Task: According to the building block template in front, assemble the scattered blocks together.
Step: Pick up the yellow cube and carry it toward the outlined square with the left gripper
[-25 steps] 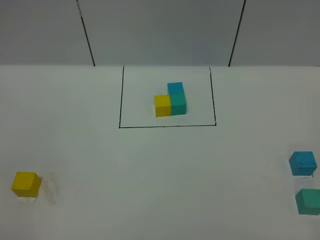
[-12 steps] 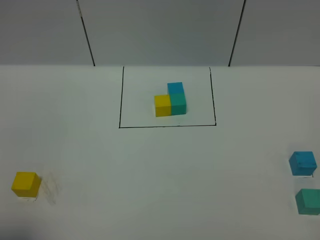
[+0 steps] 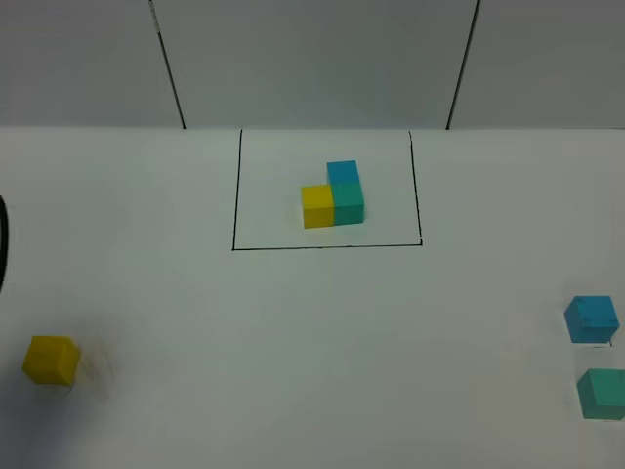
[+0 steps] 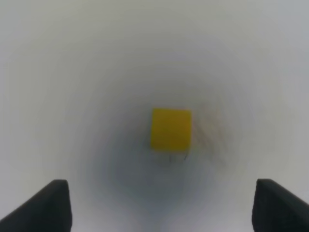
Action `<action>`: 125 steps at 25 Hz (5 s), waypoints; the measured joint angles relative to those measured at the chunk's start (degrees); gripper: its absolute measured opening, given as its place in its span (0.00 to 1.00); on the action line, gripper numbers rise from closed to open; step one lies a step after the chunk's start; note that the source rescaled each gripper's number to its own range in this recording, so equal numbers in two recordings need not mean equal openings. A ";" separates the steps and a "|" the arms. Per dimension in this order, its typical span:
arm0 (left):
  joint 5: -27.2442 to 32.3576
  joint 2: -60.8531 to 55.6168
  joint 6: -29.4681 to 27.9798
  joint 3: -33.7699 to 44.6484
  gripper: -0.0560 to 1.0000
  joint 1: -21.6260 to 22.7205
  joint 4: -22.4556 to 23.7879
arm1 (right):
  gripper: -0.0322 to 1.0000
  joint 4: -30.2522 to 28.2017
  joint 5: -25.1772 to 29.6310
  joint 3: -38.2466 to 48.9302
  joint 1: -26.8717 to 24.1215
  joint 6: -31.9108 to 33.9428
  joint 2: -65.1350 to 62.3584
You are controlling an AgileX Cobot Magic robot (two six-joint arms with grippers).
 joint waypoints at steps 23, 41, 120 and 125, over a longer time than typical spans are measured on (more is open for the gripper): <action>-14.85 29.16 6.78 -0.15 0.70 0.00 -6.95 | 0.03 0.00 0.00 0.00 0.00 0.00 0.00; -19.53 38.49 7.18 -0.26 0.70 0.00 -7.81 | 0.03 0.00 0.00 0.00 0.00 0.00 0.00; 1.27 66.01 56.54 -41.63 0.05 -41.01 -10.68 | 0.04 0.15 -0.02 0.18 -0.01 0.02 0.00; 1.97 66.01 56.54 -41.73 0.05 -41.01 -10.68 | 0.04 0.15 -0.02 0.18 -0.01 0.02 0.00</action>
